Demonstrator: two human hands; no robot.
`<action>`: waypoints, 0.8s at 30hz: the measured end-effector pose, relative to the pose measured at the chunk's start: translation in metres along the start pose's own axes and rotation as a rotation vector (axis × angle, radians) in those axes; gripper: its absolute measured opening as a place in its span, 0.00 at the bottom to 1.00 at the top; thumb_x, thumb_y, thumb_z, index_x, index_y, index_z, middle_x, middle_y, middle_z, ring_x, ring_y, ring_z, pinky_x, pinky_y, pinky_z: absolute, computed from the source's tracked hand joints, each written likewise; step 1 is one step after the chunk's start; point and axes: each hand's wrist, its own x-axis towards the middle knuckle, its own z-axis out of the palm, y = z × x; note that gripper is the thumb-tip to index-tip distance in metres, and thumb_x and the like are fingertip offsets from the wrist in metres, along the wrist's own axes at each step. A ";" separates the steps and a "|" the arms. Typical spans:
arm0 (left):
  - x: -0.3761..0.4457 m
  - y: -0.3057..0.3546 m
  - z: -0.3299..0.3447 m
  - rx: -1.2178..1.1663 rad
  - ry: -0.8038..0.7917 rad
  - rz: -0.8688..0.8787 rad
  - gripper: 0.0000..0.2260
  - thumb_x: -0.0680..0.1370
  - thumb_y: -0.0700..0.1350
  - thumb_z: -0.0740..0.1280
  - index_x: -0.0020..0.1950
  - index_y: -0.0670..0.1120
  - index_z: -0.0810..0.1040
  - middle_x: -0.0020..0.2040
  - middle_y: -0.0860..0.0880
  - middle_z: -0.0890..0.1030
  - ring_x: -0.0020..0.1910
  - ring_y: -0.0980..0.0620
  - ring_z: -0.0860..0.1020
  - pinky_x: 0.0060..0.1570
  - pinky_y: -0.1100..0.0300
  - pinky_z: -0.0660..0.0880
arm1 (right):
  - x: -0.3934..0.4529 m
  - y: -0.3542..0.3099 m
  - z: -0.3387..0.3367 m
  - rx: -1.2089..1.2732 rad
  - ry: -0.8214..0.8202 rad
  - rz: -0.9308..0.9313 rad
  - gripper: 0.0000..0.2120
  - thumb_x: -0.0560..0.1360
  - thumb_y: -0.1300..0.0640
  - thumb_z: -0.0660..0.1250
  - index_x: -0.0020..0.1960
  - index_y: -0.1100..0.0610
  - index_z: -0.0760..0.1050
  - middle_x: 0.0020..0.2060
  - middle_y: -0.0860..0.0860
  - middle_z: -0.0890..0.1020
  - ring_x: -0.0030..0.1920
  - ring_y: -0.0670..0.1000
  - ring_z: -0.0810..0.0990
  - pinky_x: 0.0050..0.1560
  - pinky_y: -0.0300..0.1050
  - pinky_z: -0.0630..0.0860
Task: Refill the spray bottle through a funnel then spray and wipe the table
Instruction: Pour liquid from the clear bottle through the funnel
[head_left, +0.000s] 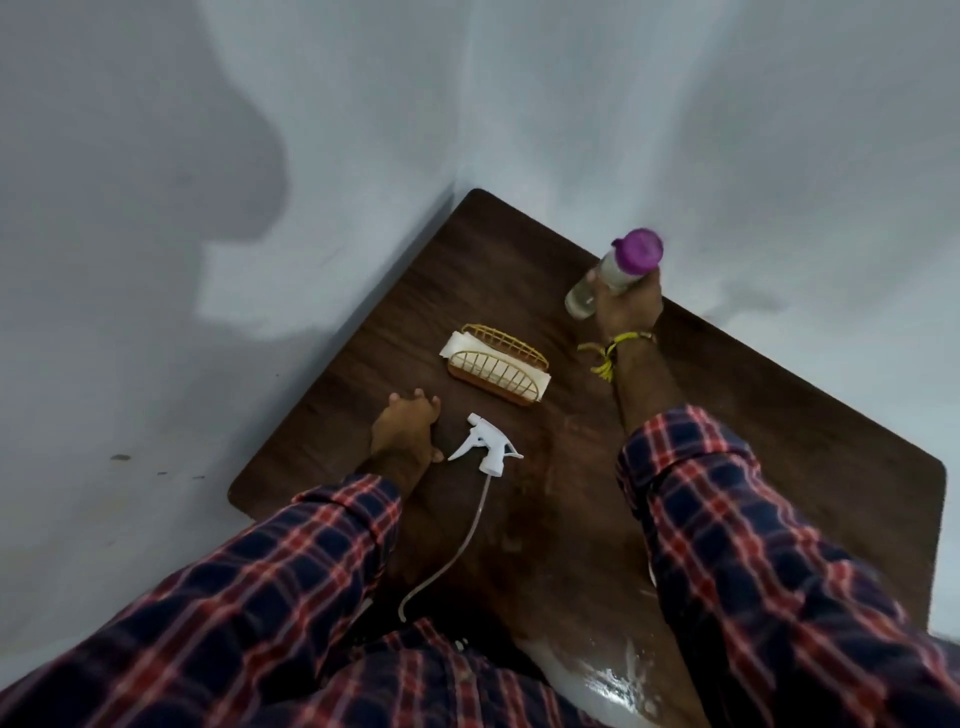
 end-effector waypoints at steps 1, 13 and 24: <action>-0.001 0.001 -0.001 -0.001 0.002 0.001 0.42 0.74 0.50 0.73 0.80 0.50 0.51 0.80 0.46 0.51 0.78 0.38 0.51 0.72 0.44 0.63 | -0.011 0.006 -0.007 0.013 0.017 0.004 0.26 0.70 0.54 0.76 0.64 0.60 0.72 0.58 0.56 0.81 0.58 0.56 0.80 0.47 0.30 0.66; -0.068 0.059 -0.002 -0.742 0.517 0.339 0.25 0.77 0.53 0.70 0.72 0.47 0.71 0.68 0.47 0.76 0.68 0.48 0.74 0.66 0.52 0.71 | -0.171 0.085 -0.089 0.075 0.013 -0.096 0.20 0.67 0.50 0.77 0.55 0.53 0.75 0.48 0.49 0.82 0.49 0.48 0.81 0.51 0.48 0.80; -0.164 0.131 0.004 -0.660 0.275 1.016 0.28 0.71 0.49 0.77 0.69 0.51 0.73 0.63 0.56 0.78 0.63 0.59 0.75 0.61 0.55 0.77 | -0.236 0.118 -0.166 0.173 -0.361 -0.235 0.25 0.73 0.53 0.74 0.66 0.44 0.69 0.57 0.40 0.80 0.57 0.38 0.79 0.55 0.33 0.76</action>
